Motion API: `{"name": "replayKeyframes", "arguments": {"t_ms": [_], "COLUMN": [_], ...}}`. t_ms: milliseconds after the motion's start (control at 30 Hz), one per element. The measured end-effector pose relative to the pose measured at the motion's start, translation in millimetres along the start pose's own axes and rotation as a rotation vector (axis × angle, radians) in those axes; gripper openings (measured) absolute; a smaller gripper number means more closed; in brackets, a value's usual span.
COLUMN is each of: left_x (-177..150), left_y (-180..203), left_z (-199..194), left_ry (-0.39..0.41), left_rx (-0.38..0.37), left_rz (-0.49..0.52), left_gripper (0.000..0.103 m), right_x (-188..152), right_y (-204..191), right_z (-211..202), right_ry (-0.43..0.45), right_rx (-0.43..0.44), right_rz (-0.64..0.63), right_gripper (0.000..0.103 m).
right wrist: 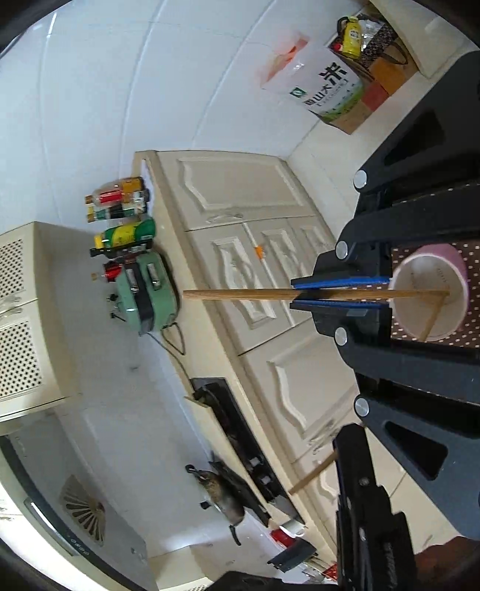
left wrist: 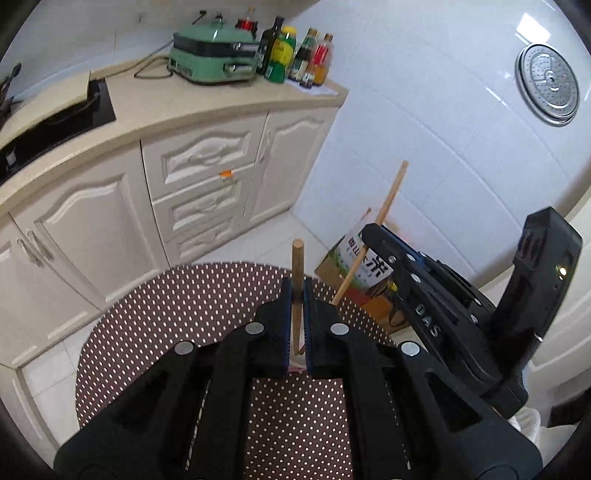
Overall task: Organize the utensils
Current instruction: 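Lower the sticks into the pink cup and open both tools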
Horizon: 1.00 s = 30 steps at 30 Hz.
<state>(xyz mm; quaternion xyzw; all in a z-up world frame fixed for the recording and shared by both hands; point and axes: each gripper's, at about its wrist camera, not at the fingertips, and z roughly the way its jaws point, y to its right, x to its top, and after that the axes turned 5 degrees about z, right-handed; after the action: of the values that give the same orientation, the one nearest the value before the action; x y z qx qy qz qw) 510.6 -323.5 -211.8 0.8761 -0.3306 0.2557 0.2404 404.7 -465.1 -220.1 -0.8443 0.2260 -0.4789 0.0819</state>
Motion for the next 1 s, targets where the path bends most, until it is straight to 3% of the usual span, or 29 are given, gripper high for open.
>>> {"name": "replayKeyframes", "arguments": {"t_ms": [233, 600, 767, 800, 833, 867, 900, 1000], "left_x": [-12.5, -34.1, -41.4, -44.8, -47.6, -50.4, -54.2, -60.5], "left_y": [0.8, 1.1, -4.5, -5.9, -7.4, -8.5, -10.3, -11.6], "left_z": [13.5, 6.6, -1.3, -5.2, -8.5, -11.8, -18.1, -29.2], "left_ry": [-0.065, -0.116, -0.125, -0.123, -0.120, -0.116, -0.101, -0.084], "left_rx": [-0.004, 0.037, 0.034, 0.038, 0.042, 0.046, 0.054, 0.063], "left_rz": [0.004, 0.014, -0.009, -0.013, -0.017, -0.023, -0.032, -0.038], "left_gripper": [0.006, 0.007, 0.008, 0.010, 0.022, 0.046, 0.058, 0.060], "right_x": [-29.0, -44.7, -49.4, -50.8, -53.0, -55.0, -56.3, -63.3], "right_y": [4.3, -4.6, -12.3, -14.1, -16.6, -18.8, -21.1, -28.5], "right_z": [-6.4, -19.3, -35.7, -38.9, -43.3, -46.6, -48.4, -56.6], "right_ry": [-0.072, -0.139, -0.137, -0.136, -0.136, -0.138, -0.140, -0.145], "right_rx": [-0.007, -0.011, -0.010, -0.010, -0.011, -0.009, -0.008, -0.002], "right_rz": [0.015, 0.019, 0.014, 0.013, 0.010, 0.006, 0.004, -0.004], "right_gripper": [0.005, 0.010, 0.024, 0.026, 0.026, 0.027, 0.027, 0.030]}}
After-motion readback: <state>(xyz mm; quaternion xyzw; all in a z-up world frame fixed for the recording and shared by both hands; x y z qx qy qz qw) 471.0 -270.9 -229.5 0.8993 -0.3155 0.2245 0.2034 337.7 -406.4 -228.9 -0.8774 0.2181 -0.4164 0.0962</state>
